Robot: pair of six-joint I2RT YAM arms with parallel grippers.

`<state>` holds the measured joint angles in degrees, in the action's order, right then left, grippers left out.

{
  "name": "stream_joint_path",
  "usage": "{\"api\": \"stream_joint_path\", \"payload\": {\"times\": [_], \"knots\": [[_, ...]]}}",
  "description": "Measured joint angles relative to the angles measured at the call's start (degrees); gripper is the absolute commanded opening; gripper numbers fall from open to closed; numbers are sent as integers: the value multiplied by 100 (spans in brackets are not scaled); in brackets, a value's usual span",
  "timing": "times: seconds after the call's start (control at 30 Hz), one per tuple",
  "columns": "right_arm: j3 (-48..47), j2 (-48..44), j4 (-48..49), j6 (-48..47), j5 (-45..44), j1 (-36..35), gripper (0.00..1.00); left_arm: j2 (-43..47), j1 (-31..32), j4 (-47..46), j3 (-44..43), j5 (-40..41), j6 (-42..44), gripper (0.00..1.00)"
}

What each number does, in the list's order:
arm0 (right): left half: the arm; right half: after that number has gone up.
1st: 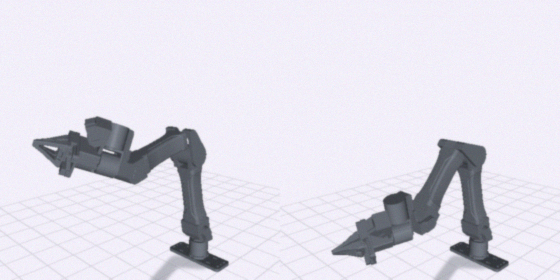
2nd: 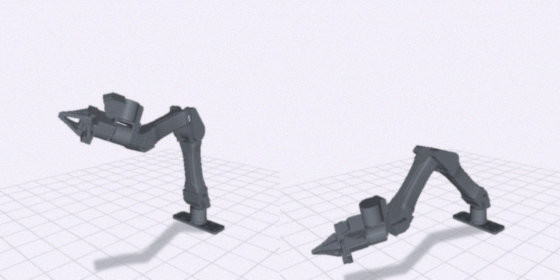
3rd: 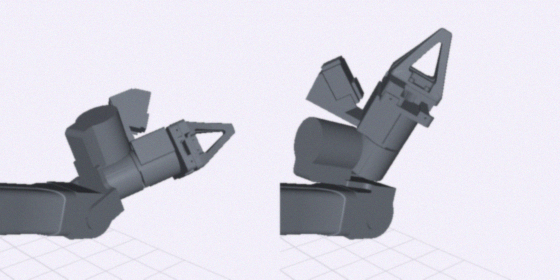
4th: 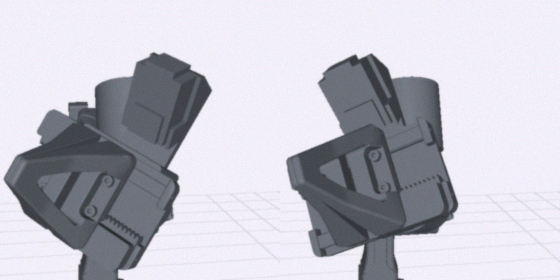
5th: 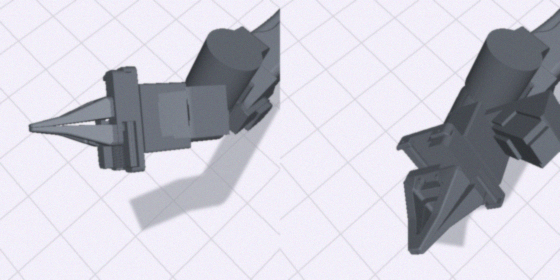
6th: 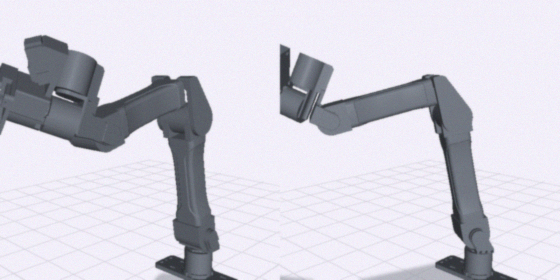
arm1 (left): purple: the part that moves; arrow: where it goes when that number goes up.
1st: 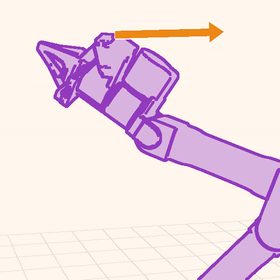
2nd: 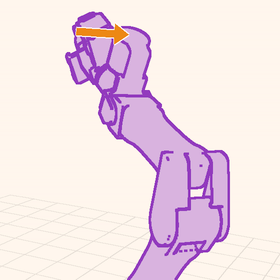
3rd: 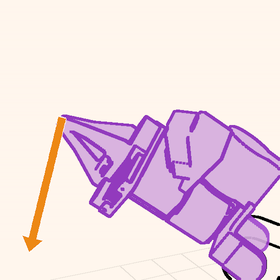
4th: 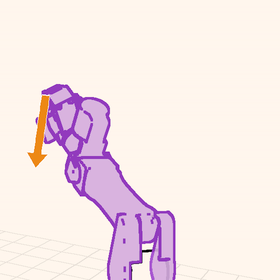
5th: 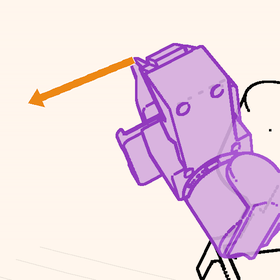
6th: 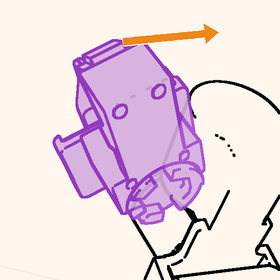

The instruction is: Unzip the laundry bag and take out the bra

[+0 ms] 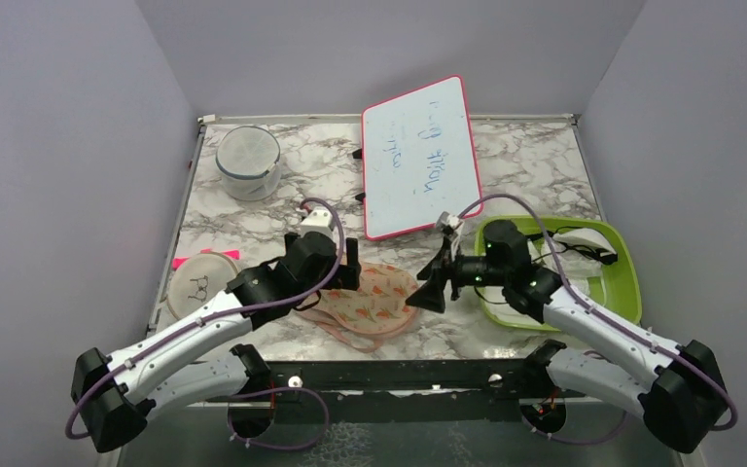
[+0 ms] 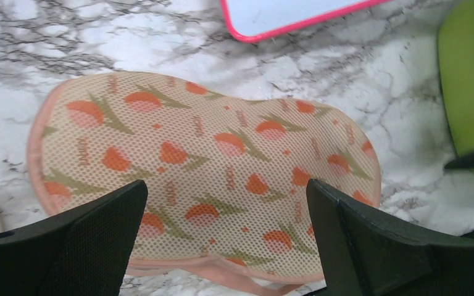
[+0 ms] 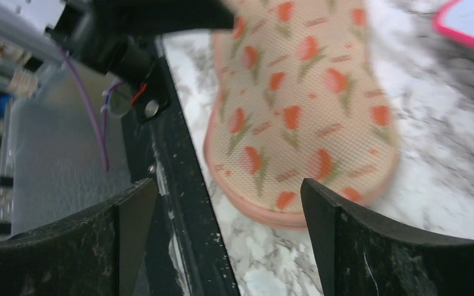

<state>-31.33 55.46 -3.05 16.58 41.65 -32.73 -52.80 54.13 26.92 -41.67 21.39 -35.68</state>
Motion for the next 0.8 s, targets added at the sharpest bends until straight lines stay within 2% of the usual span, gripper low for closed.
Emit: {"api": "stream_joint_path", "payload": {"times": [0.1, 0.2, 0.3, 0.47, 0.53, 0.63, 0.8], "knots": [[-31, 168, -17, -103, -466, -984, 90, 109, -586, 223, -103, -155, 35, 98], [-229, 549, -162, -212, -1285, -1974, 91, 138, -824, 372, -223, -229, 42, 98], [-625, 1032, -402, -387, -2347, -2920, 91, 256, -931, 525, -269, -227, -17, 98], [-1709, 2170, -916, -868, -4603, -4400, 91, 813, -955, 817, -269, -122, -214, 98], [-2048, 2608, -1043, -1097, -5239, -4763, 90, 1064, -955, 894, -269, -52, -278, 98], [-2507, 3283, -1266, -1482, -5998, -5160, 84, 1373, -957, 1003, -269, 35, -367, 98], [-2942, 4162, -1563, -1764, -6850, -5246, 68, 1591, -981, 1235, -269, 111, -474, 98]]}}
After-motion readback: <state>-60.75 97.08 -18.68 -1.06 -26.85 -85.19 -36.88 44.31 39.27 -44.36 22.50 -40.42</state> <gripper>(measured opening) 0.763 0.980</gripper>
